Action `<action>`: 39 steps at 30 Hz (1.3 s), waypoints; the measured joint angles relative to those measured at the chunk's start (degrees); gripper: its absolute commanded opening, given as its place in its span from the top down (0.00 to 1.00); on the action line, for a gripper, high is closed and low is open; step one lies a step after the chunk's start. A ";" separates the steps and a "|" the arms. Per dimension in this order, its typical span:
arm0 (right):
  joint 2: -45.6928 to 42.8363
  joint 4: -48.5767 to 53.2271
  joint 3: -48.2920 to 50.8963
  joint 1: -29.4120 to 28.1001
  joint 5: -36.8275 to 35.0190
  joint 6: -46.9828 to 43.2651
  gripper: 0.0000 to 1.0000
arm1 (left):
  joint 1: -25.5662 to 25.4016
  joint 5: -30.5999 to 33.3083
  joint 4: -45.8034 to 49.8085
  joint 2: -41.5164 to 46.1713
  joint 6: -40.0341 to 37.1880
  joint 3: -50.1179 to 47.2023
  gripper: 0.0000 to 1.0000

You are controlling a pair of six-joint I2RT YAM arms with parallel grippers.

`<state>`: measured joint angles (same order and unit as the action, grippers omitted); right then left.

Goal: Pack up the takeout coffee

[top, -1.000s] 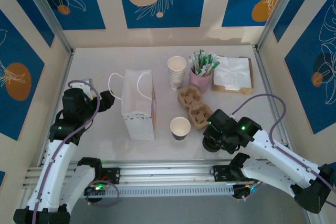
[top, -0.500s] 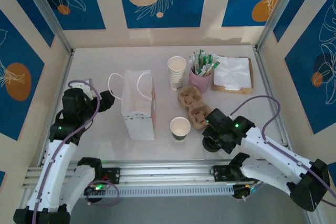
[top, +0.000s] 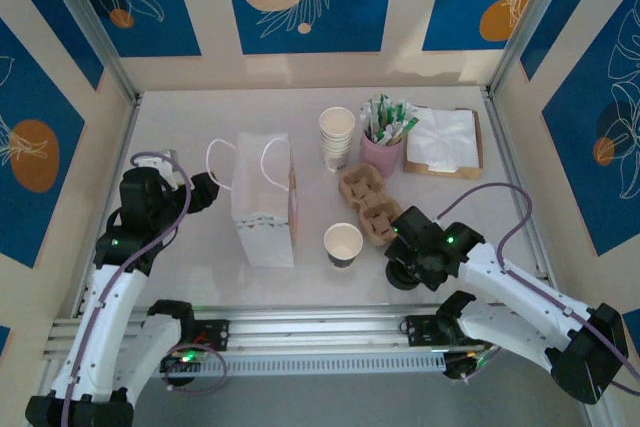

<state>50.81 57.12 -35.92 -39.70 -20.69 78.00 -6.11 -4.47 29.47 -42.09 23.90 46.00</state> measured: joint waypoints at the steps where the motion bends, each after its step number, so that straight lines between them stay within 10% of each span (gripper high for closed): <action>1: 0.00 0.00 0.00 0.11 0.00 0.00 0.15 | 0.00 0.00 0.02 0.00 0.00 0.00 0.19; 39: 3.45 -1.14 0.42 0.37 -0.02 -1.09 0.24 | 0.00 0.00 0.00 -0.04 -0.02 0.00 0.20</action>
<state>54.26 55.99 -35.51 -39.33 -20.71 76.90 -6.11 -4.47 29.47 -42.13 23.88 46.00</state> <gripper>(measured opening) 0.767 0.804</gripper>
